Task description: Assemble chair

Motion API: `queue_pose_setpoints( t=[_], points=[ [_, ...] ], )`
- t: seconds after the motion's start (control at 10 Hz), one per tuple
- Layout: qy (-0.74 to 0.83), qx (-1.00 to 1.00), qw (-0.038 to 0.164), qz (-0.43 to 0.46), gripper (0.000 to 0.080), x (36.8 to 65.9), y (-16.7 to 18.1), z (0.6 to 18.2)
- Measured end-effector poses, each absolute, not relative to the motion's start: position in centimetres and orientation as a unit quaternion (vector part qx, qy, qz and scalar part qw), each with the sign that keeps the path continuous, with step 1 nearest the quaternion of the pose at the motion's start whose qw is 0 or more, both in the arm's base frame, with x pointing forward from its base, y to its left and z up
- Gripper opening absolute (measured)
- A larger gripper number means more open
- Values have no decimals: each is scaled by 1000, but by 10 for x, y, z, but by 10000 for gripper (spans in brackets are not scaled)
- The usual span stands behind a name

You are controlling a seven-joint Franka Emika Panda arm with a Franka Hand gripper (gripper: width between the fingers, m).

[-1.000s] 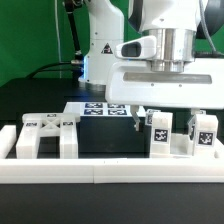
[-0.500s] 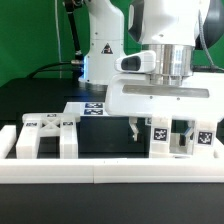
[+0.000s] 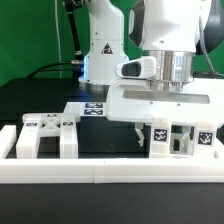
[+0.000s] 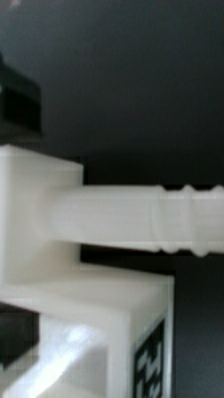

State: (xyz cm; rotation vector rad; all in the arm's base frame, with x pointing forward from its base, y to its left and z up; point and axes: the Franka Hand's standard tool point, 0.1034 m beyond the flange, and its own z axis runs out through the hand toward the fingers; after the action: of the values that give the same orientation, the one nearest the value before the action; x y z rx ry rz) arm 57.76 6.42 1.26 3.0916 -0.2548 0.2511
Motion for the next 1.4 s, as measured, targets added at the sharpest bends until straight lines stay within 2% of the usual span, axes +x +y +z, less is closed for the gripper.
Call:
queue_pose_setpoints(
  t=[0.1, 0.2, 0.6, 1.1, 1.2, 1.4],
  points=[
    [-83, 993, 15, 83, 390, 579, 62, 14],
    [-83, 993, 15, 83, 331, 579, 63, 14],
    [-83, 993, 15, 79, 331, 578, 61, 16],
    [-81, 995, 4, 59, 331, 580, 51, 74],
    [-84, 995, 4, 58, 331, 580, 48, 80],
    [-84, 995, 5, 49, 331, 578, 48, 76]
  ],
)
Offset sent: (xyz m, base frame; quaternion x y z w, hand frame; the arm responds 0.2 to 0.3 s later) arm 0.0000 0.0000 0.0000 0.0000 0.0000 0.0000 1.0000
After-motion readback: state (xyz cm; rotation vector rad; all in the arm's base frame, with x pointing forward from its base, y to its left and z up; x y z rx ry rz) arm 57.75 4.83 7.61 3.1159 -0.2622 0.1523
